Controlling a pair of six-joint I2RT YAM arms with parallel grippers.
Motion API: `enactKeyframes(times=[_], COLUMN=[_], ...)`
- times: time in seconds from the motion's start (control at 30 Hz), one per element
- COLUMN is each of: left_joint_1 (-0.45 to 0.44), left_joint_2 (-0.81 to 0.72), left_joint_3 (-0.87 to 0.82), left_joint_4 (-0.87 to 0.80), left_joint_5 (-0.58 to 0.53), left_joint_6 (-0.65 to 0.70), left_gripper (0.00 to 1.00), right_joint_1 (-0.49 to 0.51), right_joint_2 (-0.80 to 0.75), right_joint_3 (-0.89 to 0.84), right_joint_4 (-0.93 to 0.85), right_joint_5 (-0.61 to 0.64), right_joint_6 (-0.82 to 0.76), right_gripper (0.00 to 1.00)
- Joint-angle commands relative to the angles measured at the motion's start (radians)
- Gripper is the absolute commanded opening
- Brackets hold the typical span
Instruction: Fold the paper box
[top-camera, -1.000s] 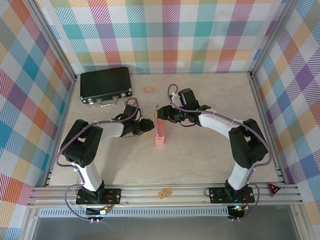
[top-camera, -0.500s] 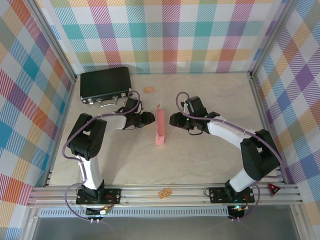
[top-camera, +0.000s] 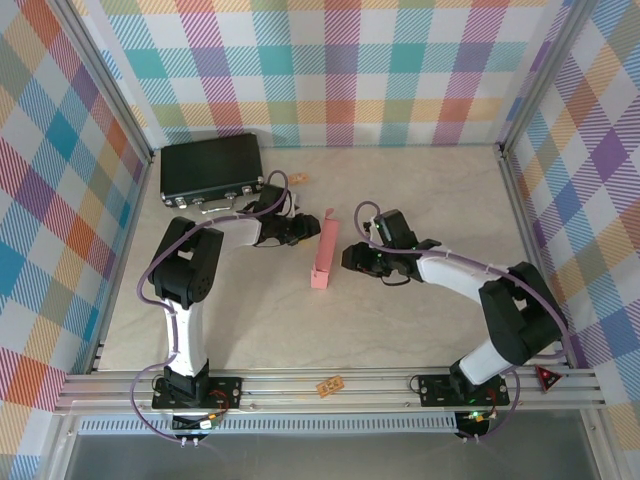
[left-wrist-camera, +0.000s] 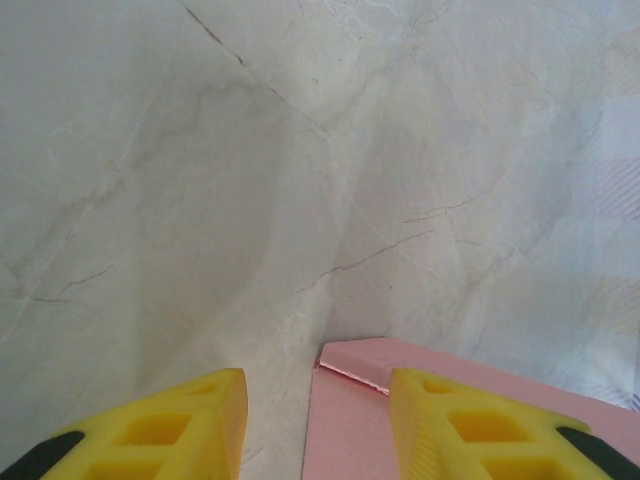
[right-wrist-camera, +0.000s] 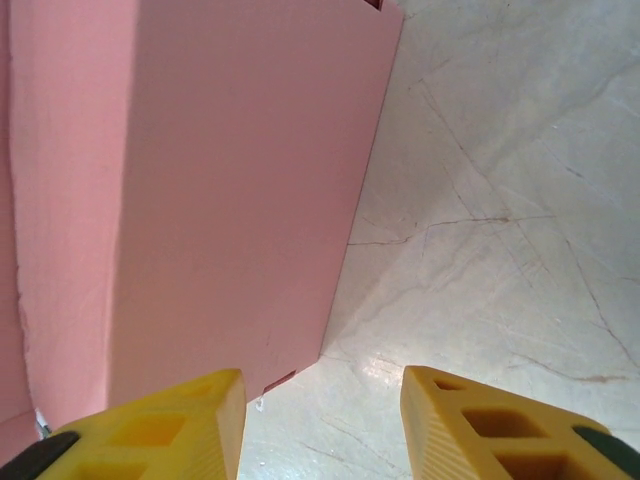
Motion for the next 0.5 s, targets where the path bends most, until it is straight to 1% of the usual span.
enactKeyframes(times=[0.0,0.17,0.3,0.47], left_joint_1=[-0.006,-0.006,-0.006,-0.006], left_joint_2=[-0.004,-0.007,-0.009,-0.014], left_joint_3=[0.021,0.018,0.014,0.012], left_joint_4=[-0.04,-0.041,-0.039,-0.039], left_joint_5=[0.023,0.026,0.027,0.027], left_joint_6=[0.023,0.022,0.02,0.016], left_gripper=[0.42,0.42,0.42,0.41], right_joint_1=[0.003,-0.014,-0.02,-0.022], right_joint_2=[-0.056,-0.071,-0.009,0.05], right_joint_3=[0.003,0.009,0.075,0.127], right_joint_4=[0.063,0.156,0.156,0.128], right_joint_5=[-0.013,-0.055,-0.108,-0.091], right_joint_6=[0.023,0.067,0.069,0.063], right_gripper=[0.47,0.48,0.54,0.55])
